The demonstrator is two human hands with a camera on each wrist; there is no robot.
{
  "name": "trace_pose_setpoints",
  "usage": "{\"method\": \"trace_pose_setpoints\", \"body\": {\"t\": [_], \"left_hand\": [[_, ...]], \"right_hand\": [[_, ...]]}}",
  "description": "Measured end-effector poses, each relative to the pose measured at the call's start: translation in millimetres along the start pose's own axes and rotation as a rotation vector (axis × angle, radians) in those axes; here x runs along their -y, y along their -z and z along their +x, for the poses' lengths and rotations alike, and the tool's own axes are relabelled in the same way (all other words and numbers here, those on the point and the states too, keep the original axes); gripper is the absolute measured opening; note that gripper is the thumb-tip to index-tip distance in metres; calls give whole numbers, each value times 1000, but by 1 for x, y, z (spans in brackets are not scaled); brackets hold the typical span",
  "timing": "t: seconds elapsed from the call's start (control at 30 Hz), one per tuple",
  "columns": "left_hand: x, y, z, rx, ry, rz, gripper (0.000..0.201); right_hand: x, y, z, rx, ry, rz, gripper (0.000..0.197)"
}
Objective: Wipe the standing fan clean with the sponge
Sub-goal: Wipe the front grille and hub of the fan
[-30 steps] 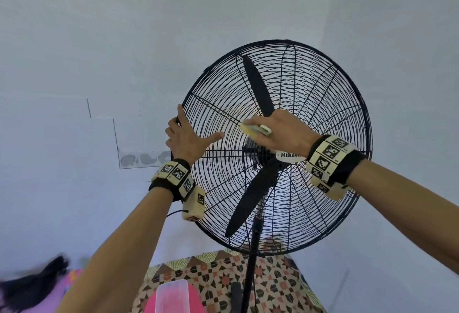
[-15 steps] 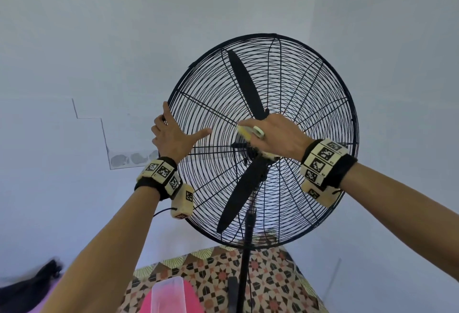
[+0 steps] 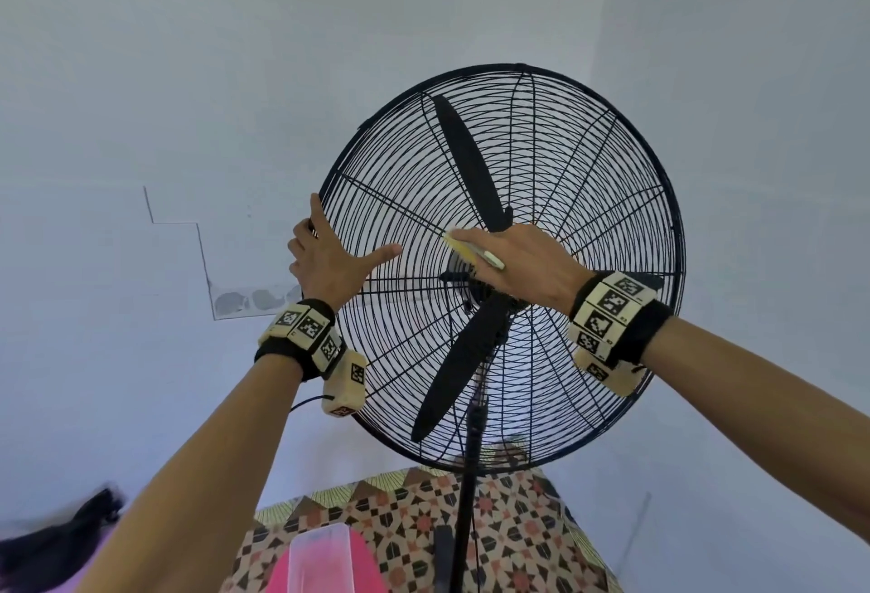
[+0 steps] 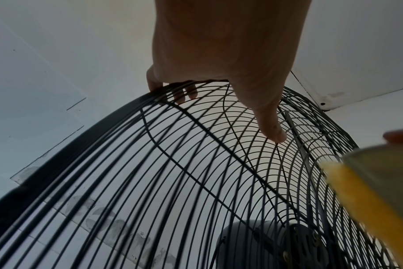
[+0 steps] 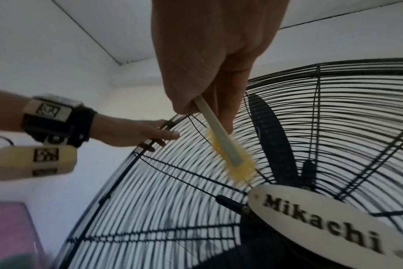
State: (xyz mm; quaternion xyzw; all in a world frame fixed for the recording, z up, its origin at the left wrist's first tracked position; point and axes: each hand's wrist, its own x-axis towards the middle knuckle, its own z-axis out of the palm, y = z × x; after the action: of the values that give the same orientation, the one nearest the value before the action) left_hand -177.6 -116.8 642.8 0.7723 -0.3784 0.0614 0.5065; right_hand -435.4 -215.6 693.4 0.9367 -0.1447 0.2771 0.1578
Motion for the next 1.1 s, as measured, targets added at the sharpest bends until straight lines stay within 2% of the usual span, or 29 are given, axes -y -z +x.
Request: {"method": "trace_pose_setpoints", "body": {"t": [0.17,0.3,0.37,0.47,0.63,0.8,0.93,1.0,1.1], "left_hand": [[0,-1,0,-3,-11,0,144],[1,-1,1,-2,-10,9,144],[3,0,1,2,-8,6,144],[1,0,0,5,-12,12,145],[3,-1,1,-1,-20,13,144],[4,-1,2,-6,-27,15,144],[3,-2,1,-9,-33,15,144],[5,-1,1,-6,-29,11,144],[11,1,-1,14,-31,-6,144]], "right_hand": [[-5,7,-7,64,-107,-77,35],[-4,6,-14,-19,-22,33,40],[-6,5,-17,20,-38,45,37],[-6,9,-16,147,-164,-98,34],[-1,6,-21,9,-120,-3,38],[-5,7,-26,148,-292,-188,28],[2,11,-26,31,-250,-85,35],[5,8,-27,22,-233,-43,38],[6,5,-27,74,-355,-109,35]]}}
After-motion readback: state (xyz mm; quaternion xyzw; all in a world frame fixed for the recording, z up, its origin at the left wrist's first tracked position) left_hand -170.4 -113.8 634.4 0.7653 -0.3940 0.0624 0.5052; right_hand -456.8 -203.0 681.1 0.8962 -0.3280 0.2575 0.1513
